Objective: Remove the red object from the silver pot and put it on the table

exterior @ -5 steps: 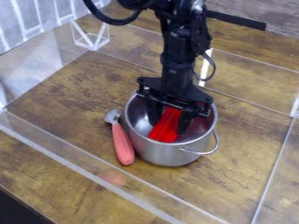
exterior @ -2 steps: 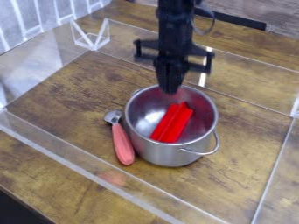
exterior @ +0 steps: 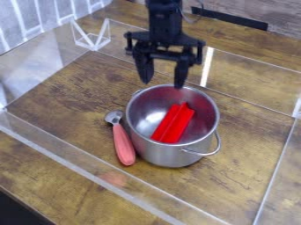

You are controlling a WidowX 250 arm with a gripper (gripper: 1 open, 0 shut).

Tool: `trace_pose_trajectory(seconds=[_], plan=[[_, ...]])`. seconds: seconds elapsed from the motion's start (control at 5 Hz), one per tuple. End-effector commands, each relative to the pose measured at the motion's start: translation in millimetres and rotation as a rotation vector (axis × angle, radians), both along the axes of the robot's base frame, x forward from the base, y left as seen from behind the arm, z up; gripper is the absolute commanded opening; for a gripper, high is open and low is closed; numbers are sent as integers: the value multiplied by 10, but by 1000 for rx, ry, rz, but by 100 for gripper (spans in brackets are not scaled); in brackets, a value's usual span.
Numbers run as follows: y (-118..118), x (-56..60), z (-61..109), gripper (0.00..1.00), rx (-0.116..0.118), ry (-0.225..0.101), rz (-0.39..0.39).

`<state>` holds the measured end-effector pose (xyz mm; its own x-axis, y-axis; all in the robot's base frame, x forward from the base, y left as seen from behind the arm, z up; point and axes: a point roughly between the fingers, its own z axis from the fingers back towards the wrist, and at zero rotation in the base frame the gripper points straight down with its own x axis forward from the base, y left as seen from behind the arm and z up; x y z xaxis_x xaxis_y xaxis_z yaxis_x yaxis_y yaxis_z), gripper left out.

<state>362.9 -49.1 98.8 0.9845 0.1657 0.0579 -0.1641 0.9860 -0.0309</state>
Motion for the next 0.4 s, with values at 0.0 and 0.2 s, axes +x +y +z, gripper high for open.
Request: trace_pose_trajectory(seconds=[0.0, 0.2], plan=[[-173, -34, 214, 100, -5, -91, -24], [-248, -80, 59, 100, -2, -74, -26]])
